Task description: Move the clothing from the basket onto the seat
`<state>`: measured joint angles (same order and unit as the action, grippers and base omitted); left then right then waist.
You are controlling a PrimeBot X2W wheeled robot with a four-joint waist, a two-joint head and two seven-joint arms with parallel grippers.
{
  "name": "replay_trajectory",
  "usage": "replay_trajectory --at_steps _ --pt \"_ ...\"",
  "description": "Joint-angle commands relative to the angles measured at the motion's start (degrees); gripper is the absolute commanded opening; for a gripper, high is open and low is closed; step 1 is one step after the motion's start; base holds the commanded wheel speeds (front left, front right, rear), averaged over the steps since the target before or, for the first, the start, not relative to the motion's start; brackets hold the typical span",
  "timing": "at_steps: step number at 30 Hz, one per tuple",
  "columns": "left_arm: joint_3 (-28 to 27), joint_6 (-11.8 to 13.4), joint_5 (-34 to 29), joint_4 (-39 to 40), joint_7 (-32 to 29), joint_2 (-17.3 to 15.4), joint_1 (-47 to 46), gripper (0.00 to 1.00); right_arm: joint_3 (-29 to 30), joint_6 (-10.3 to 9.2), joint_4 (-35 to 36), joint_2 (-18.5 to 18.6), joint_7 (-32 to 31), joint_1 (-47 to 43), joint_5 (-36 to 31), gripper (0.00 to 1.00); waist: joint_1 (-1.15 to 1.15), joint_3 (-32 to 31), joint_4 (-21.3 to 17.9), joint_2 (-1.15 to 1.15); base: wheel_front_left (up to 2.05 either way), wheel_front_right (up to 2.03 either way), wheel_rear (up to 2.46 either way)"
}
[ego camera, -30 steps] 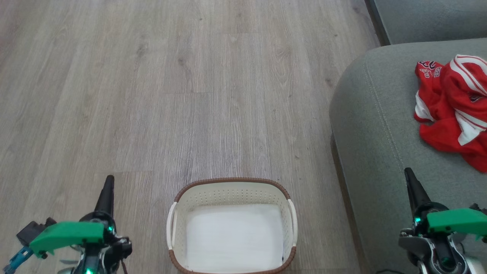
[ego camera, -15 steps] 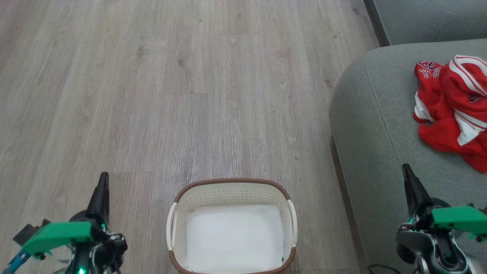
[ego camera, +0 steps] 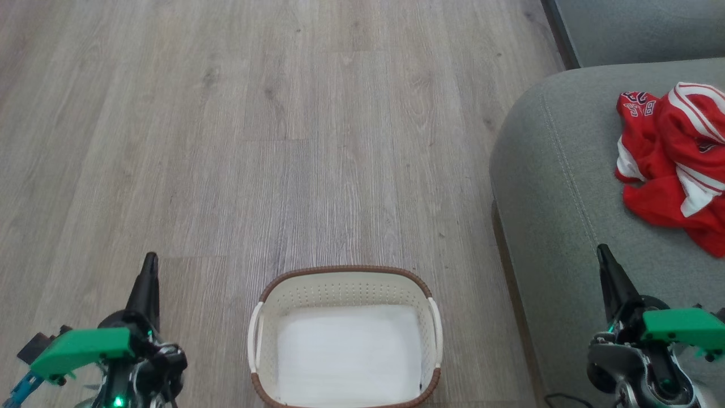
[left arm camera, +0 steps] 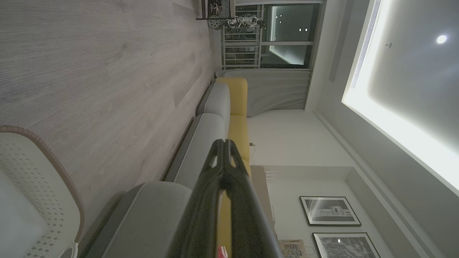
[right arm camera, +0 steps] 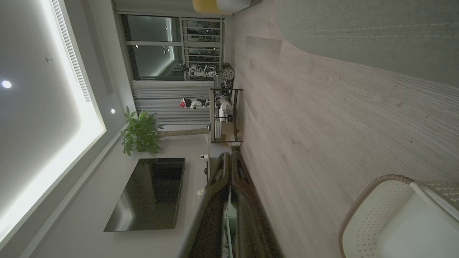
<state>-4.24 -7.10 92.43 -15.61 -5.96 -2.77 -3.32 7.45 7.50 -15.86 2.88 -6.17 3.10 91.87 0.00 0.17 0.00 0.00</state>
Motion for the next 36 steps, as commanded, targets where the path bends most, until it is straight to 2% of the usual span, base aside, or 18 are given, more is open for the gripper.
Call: replay_trajectory --at_steps 1,36 --pt "-1.93 -0.38 0.02 1.56 -0.24 -0.39 -2.84 0.0 -0.96 -0.01 1.84 0.06 -0.29 3.09 0.31 0.0 0.0 0.0 0.0 0.0 0.0 0.0 0.0" --pt "-2.1 -0.38 -0.12 1.56 -0.38 -0.28 -2.85 0.0 -0.92 -0.01 1.84 0.03 -0.33 3.09 0.28 0.0 0.0 0.0 0.0 0.0 0.0 0.0 0.0"
